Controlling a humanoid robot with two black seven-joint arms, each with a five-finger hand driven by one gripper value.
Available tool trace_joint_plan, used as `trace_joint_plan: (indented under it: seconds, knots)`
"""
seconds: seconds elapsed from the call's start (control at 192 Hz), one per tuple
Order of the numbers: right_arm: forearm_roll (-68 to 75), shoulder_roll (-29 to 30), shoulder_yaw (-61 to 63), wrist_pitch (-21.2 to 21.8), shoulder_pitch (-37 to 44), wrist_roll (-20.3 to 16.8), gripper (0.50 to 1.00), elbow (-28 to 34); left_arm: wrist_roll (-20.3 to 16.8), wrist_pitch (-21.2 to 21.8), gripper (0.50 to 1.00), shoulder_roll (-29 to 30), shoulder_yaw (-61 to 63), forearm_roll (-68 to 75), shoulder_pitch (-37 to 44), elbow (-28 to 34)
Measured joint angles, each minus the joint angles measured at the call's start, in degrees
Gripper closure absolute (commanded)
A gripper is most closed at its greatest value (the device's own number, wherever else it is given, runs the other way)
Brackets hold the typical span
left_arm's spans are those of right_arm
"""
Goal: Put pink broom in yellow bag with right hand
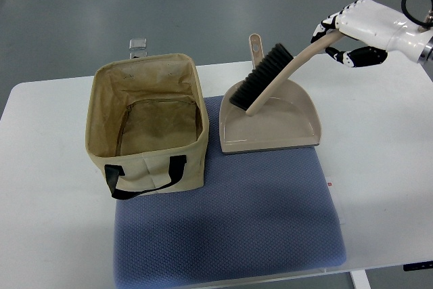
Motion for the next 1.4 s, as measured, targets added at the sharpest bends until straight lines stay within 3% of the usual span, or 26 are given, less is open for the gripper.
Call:
trace_joint_plan:
  seconds: [0.297,0.694,0.714,0.73,0.735,0.741,0.756,0.761,0.772,0.798,0.85,0.965,1.205,1.283,1.398]
  knots:
    - [0.51,5.78,0.0,1.1,7.93,-0.47,1.0,-2.21,0.0,0.0,0.5,0.0,0.0,0.0,-0.01,0.0]
    - [-1.18,20.13,-0.9,3.76,7.52,-1.3,1.0,-3.48,0.0,-0.02,0.5,0.0,0.0,0.0,0.0,0.0]
    - [-1.2,20.51,-0.9,3.76,7.31,-1.32,0.953,-3.54,0.0,-0.02,0.5,0.0,0.0,0.0,0.0,0.0]
    - [-1.21,20.78,-0.89,3.76,7.18,-1.35,0.875,-3.58,0.0,-0.02,0.5,0.0,0.0,0.0,0.0,0.0]
    - [-1.21,20.86,-0.89,3.76,7.14,-1.36,0.875,-3.6,0.0,-0.02,0.5,0.0,0.0,0.0,-0.01,0.0]
    - [-1.21,20.95,-0.89,3.76,7.1,-1.36,0.832,-3.61,0.0,-0.02,0.5,0.0,0.0,0.0,-0.01,0.0]
    - [-1.21,21.22,-0.87,3.76,6.99,-1.37,0.795,-3.62,0.0,-0.02,0.5,0.0,0.0,0.0,-0.01,0.0]
    - [-1.21,21.31,-0.85,3.76,6.96,-1.37,0.757,-3.63,0.0,-0.02,0.5,0.0,0.0,0.0,-0.01,0.0]
    - [-1.21,21.49,-0.81,3.76,6.9,-1.37,0.756,-3.63,0.0,-0.02,0.5,0.0,0.0,0.0,-0.01,0.0]
    - [-1.2,21.88,-0.62,3.76,6.76,-1.37,0.681,-3.64,0.0,-0.02,0.5,0.0,0.0,0.0,-0.01,0.0]
    - [-1.08,22.5,-0.25,3.7,6.37,-1.37,0.617,-3.66,0.0,-0.02,0.5,0.0,0.0,0.0,-0.02,0.0]
    - [-0.53,23.06,0.08,3.42,5.36,-1.33,0.591,-3.68,0.0,-0.02,0.5,0.0,0.0,0.0,-0.01,0.0]
    - [2.49,23.0,7.02,4.27,0.82,-1.14,0.591,-3.8,0.0,-0.02,0.5,0.0,0.0,0.0,0.0,0.0]
    - [5.96,22.97,11.37,6.96,-1.7,-1.15,0.591,-4.35,0.0,-0.02,0.5,0.0,0.01,0.0,0.01,0.0]
    - [13.59,22.89,19.16,14.13,-5.64,-1.17,0.591,-6.41,0.0,-0.02,0.5,0.0,0.0,0.0,0.0,0.0]
